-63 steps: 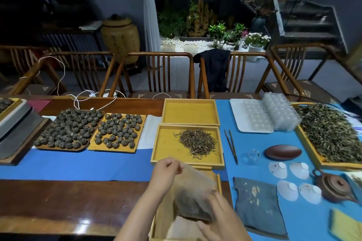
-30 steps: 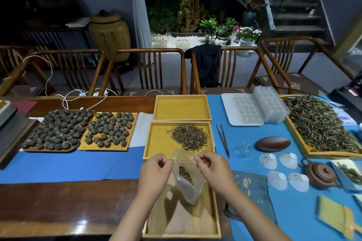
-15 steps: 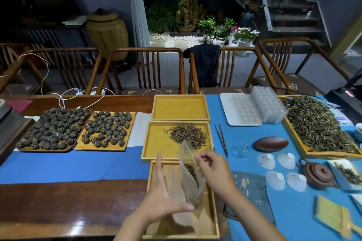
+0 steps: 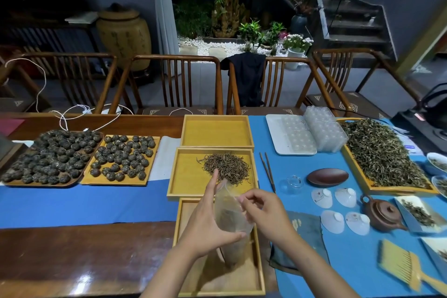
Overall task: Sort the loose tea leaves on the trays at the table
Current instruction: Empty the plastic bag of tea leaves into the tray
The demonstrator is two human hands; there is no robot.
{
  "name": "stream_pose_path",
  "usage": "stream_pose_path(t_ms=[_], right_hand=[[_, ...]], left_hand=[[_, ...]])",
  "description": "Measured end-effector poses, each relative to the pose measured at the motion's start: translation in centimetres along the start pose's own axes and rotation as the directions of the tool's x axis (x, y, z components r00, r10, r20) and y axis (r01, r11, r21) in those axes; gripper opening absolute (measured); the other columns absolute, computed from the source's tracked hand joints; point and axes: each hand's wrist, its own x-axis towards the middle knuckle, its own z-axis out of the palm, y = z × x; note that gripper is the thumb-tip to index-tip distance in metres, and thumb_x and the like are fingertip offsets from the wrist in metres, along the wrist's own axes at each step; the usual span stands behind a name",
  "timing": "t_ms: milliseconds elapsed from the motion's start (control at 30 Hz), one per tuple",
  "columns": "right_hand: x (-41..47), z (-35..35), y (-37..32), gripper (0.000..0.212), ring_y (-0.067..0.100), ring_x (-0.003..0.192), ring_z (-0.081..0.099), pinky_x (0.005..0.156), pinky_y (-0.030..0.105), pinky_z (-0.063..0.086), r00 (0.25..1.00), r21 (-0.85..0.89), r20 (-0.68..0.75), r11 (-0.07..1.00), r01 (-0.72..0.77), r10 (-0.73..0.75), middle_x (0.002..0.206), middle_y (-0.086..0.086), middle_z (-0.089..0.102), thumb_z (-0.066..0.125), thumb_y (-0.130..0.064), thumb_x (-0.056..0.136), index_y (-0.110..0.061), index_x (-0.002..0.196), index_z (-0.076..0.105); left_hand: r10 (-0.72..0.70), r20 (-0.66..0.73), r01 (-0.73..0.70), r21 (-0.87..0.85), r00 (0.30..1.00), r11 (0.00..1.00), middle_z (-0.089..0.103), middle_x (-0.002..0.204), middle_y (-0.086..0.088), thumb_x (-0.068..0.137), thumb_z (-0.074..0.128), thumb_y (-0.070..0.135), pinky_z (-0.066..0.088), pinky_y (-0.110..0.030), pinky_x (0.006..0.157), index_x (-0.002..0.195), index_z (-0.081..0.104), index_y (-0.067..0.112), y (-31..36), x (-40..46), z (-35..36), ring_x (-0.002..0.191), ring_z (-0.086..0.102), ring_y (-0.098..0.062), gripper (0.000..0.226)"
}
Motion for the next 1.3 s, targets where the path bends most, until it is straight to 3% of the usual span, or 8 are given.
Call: stream_pose_path(t_ms=[233,333,400,600,733,1033,1200,1300], right_hand=[[-0.8,0.1,0.3,0.012,0.018,0.06,0.062,0.062,0.042,0.052,0.989,-0.093,-0.143,0.995,0.027,-0.04,0.066,0.008,0.066,0.061,-0.019,0.09,-0.019,0.081,0.067],[-1.0,0.4,0.3,0.013,0.014,0.059,0.059,0.06,0.043,0.053,0.986,-0.151,-0.15,0.987,0.053,-0.076,0.063,0.002,0.063,0.059,-0.022,0.091,-0.019,0.08,0.066],[-1.0,0.4,0.2,0.014,0.015,0.059,0.059,0.06,0.045,0.053,0.986,-0.152,-0.15,0.987,0.054,-0.077,0.062,0.002,0.062,0.059,-0.023,0.091,-0.02,0.078,0.065],[-0.6,0.0,0.6,0.013,0.016,0.057,0.06,0.06,0.042,0.056,0.983,-0.147,-0.175,0.989,0.026,-0.052,0.061,0.006,0.064,0.061,-0.019,0.09,-0.021,0.078,0.067],[-0.5,-0.8,1.0,0.015,0.007,0.06,0.059,0.055,0.016,0.046,0.98,-0.148,-0.195,0.989,0.019,-0.048,0.067,0.005,0.067,0.062,-0.019,0.089,-0.027,0.077,0.065],[-0.5,-0.9,1.2,0.012,0.023,0.06,0.057,0.054,0.023,0.042,0.984,-0.1,-0.17,0.995,0.027,-0.044,0.067,0.009,0.064,0.063,-0.019,0.089,-0.023,0.078,0.065],[-0.6,-0.9,1.2,0.012,0.01,0.055,0.052,0.052,0.015,0.039,0.985,-0.122,-0.162,0.992,0.042,-0.062,0.07,0.008,0.064,0.061,-0.022,0.089,-0.028,0.078,0.064],[-0.9,-1.0,1.1,0.015,0.009,0.066,0.059,0.063,0.019,0.048,0.991,-0.041,-0.133,0.999,0.023,-0.028,0.079,0.003,0.066,0.053,-0.043,0.09,-0.032,0.088,0.064]], left_hand=[[0.055,-0.063,-0.054,0.019,0.996,0.998,0.049,0.13,0.036,0.062,0.082,0.042,0.044,-0.021,0.093,0.142,0.022,0.056,-0.6,-0.5,0.1,0.122,0.046,0.01,0.101],[0.124,-0.074,-0.117,0.087,0.989,0.989,0.054,0.122,0.028,0.065,0.077,0.035,0.045,-0.021,0.093,0.117,0.05,0.05,-0.8,-0.5,0.2,0.118,0.05,0.004,0.06],[0.128,-0.089,-0.117,0.117,0.988,0.986,0.057,0.111,0.023,0.064,0.078,0.036,0.043,-0.019,0.088,0.097,0.053,0.042,-1.2,-0.4,0.2,0.116,0.052,0.002,0.042],[0.051,-0.129,-0.04,0.089,0.99,0.995,0.063,0.094,0.015,0.054,0.086,0.049,0.053,-0.029,0.081,0.074,0.038,0.027,-1.9,-0.4,-1.0,0.106,0.058,0.008,0.056],[0.045,-0.148,-0.031,0.094,0.988,0.995,0.066,0.086,0.011,0.055,0.085,0.051,0.055,-0.036,0.075,0.07,0.034,0.029,-2.0,-0.6,-1.7,0.101,0.062,0.005,0.058],[0.064,-0.168,-0.063,0.016,0.984,0.998,0.057,0.076,0.003,0.074,0.065,0.042,0.05,-0.038,0.076,0.05,0.035,0.017,-1.6,-0.4,-1.1,0.082,0.061,-0.013,0.045],[0.01,0.015,-0.012,0.125,1.0,0.992,0.053,0.095,0.014,0.066,0.056,0.03,0.053,-0.039,0.072,0.074,0.046,0.031,-1.2,-0.5,-1.3,0.085,0.061,-0.013,0.013],[-0.009,0.025,0.006,0.116,1.0,0.993,0.054,0.108,0.028,0.069,0.055,0.025,0.052,-0.027,0.066,0.095,0.058,0.044,-0.6,-0.2,-1.2,0.07,0.062,-0.009,0.032]])
